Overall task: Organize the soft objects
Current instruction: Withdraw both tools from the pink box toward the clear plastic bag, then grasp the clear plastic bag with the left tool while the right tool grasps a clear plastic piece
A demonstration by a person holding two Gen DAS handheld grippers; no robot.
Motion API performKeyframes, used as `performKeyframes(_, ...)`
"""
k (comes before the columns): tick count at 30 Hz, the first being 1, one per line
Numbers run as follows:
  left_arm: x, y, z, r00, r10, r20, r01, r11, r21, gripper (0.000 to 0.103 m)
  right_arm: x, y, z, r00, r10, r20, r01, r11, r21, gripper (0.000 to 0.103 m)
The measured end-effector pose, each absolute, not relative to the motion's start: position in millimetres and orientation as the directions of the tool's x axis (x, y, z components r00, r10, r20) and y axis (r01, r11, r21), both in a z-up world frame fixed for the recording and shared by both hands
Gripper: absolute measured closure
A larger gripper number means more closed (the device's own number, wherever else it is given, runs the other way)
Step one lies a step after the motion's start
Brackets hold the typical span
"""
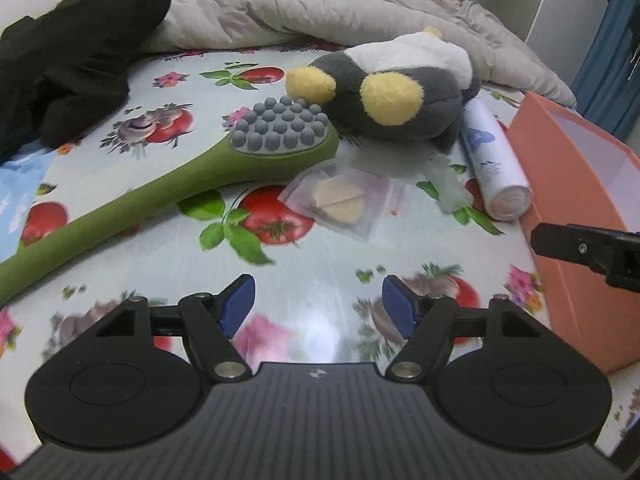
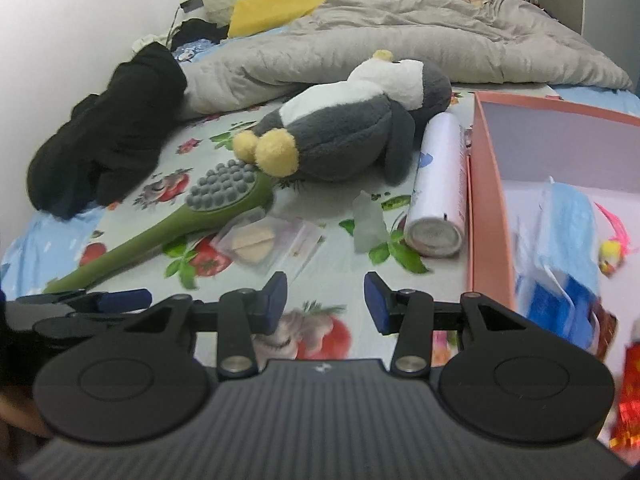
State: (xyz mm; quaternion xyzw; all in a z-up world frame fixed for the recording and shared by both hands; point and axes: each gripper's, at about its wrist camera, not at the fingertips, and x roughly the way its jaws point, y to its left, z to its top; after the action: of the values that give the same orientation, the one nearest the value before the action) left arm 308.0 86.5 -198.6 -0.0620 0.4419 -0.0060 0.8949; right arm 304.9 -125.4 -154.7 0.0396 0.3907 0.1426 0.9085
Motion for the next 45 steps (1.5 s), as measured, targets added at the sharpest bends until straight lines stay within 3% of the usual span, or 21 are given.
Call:
performKeyframes(12, 391.8, 79.7, -229.9, 0.623, -0.100, -0.776, 0.056, 0.995, -0.083, 0.027, 385.9, -99.7, -192.0, 0.663, 0.210, -0.718, -0.243, 0.968, 0.060, 0.058)
performKeyframes(27, 423.5, 71.5, -254.2, 0.614, -0.111, -0.782, 0.143, 0.989, -0.028, 0.026, 420.3, -74.2, -232.6, 0.636, 0.048, -0.771, -0.262, 0.953, -0.156, 0.063)
performKeyframes(30, 422.2, 68.6, -255.1, 0.619, -0.114, -0.777, 0.153, 0.988, -0.023, 0.034, 421.2, -72.8, -233.4, 0.633, 0.040, -0.773, -0.264, 0.950, -0.167, 0.071)
performKeyframes(39, 418.8, 66.1, -251.4, 0.619, -0.128, -0.775, 0.130, 0.990, -0.059, 0.054, 422.4, -75.8, -229.2, 0.627, 0.047, -0.778, -0.248, 0.958, -0.142, 0.082)
performKeyframes(45, 409.9, 66.3, -243.9, 0.614, -0.154, -0.774, 0.088, 0.988, -0.127, 0.075, 411.6, -79.2, -217.8, 0.625, 0.075, -0.777, -0.251, 0.962, -0.109, 0.083)
